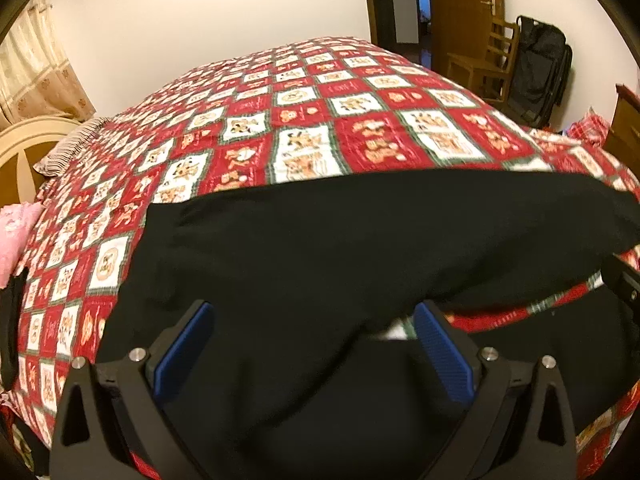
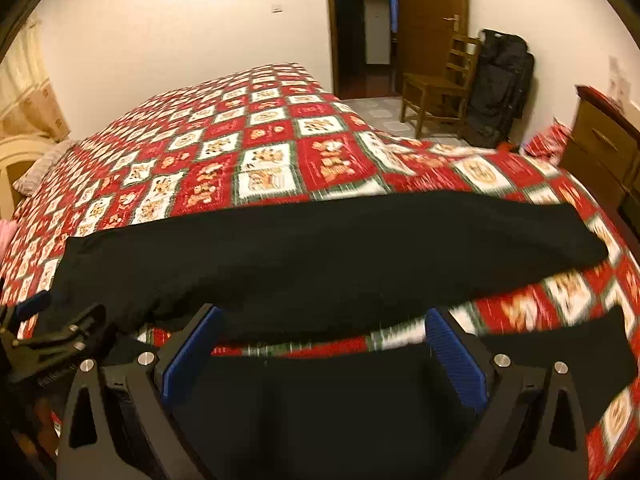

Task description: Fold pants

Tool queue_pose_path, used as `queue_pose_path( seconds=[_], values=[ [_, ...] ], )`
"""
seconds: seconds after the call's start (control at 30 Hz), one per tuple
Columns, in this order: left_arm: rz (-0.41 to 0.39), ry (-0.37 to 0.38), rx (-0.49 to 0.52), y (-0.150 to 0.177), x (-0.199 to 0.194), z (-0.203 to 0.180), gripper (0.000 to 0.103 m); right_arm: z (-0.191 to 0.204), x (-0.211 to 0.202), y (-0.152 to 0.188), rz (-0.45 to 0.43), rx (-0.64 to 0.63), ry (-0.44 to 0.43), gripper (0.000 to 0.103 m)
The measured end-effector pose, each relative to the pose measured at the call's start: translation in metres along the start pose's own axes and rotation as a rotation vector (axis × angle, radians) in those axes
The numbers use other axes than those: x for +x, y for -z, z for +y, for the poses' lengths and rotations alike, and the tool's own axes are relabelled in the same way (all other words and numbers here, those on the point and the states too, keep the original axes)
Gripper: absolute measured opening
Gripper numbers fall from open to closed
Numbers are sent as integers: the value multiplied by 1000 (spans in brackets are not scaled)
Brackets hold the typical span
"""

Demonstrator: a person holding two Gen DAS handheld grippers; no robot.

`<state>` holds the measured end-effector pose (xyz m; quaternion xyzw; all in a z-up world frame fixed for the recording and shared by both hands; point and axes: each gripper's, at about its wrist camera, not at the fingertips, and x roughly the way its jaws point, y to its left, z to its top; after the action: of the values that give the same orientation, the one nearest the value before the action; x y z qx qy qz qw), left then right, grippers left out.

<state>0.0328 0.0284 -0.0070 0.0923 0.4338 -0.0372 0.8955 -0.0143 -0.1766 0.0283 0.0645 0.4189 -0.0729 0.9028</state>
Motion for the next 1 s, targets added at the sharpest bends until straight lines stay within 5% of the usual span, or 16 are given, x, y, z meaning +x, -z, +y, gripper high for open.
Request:
queue_pose_path(
  seconds=[0.2, 0.43, 0.57, 0.87, 0.93, 1.0],
  values=[
    [-7, -43, -59, -20, 19, 46, 102, 7, 45, -38, 81, -116, -115, 102],
    [65, -47, -170, -36, 64, 88, 102, 43, 95, -70, 63, -295, -127, 100],
    [134, -80, -205, -37, 90, 99, 102, 60, 132, -80, 135, -381, -148, 79],
    [165, -80, -229, -32, 112, 100, 103, 59, 169, -79, 196, -409, -237, 76],
    [164, -80, -237, -32, 114, 101, 103, 59, 168, -78, 197, -425, -263, 70],
    [162, -88, -239, -33, 115, 100, 103, 65, 165, -77, 197, -458, -285, 51]
  ],
)
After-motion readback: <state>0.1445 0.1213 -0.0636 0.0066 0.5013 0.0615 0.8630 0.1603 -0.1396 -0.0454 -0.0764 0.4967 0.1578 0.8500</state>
